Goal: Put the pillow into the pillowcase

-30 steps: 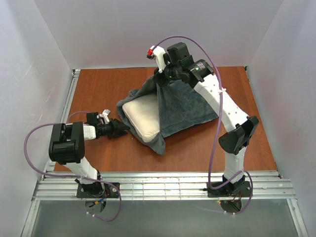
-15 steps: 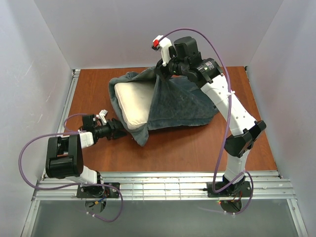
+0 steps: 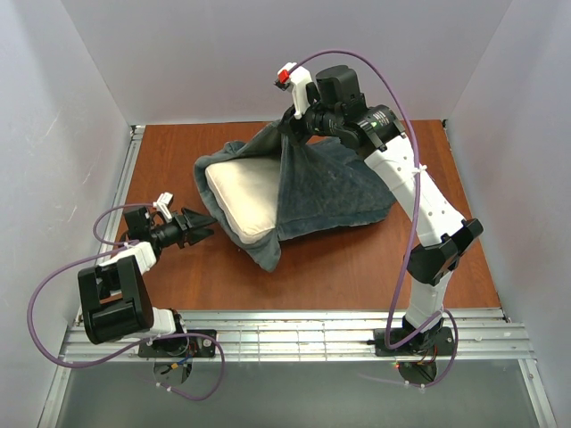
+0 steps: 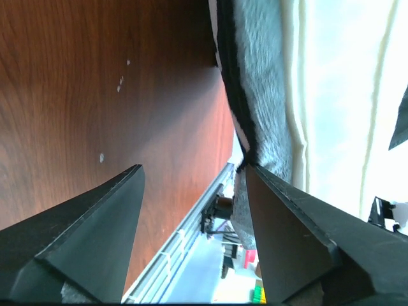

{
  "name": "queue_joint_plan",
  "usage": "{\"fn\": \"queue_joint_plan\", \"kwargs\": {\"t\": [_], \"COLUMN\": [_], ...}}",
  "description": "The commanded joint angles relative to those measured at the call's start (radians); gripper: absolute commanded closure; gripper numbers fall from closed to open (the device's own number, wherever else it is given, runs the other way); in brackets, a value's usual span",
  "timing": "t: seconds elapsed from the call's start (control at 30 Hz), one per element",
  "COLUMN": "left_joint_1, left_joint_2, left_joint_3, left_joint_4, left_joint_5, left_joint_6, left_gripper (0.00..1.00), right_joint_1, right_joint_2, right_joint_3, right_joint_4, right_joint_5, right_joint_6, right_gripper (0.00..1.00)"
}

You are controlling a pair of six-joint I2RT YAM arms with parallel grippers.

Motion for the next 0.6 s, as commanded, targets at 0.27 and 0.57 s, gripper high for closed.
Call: {"fn": "queue_joint_plan", "kwargs": {"t": [0.27, 0.57], "left_joint_1": [0.003, -0.017], "left_joint_2": [-0.125, -0.007], "left_joint_3": [-0.028, -0.032], "left_joint_4": [0.004, 0.087], "left_joint_5": [0.109, -0.02], "left_joint_6": [-0.049, -0.086], "left_gripper": [0.41, 0.41], "right_joint_1": [0.003, 0.002], "right_joint_2": [-0.078, -0.075], "right_joint_3": [0.028, 0.037], "right_joint_4": [0.16, 0.165], "right_joint_5": [-0.027, -0.055], "right_joint_6": [0.015, 0.04], "right_gripper": [0.99, 0.99]}}
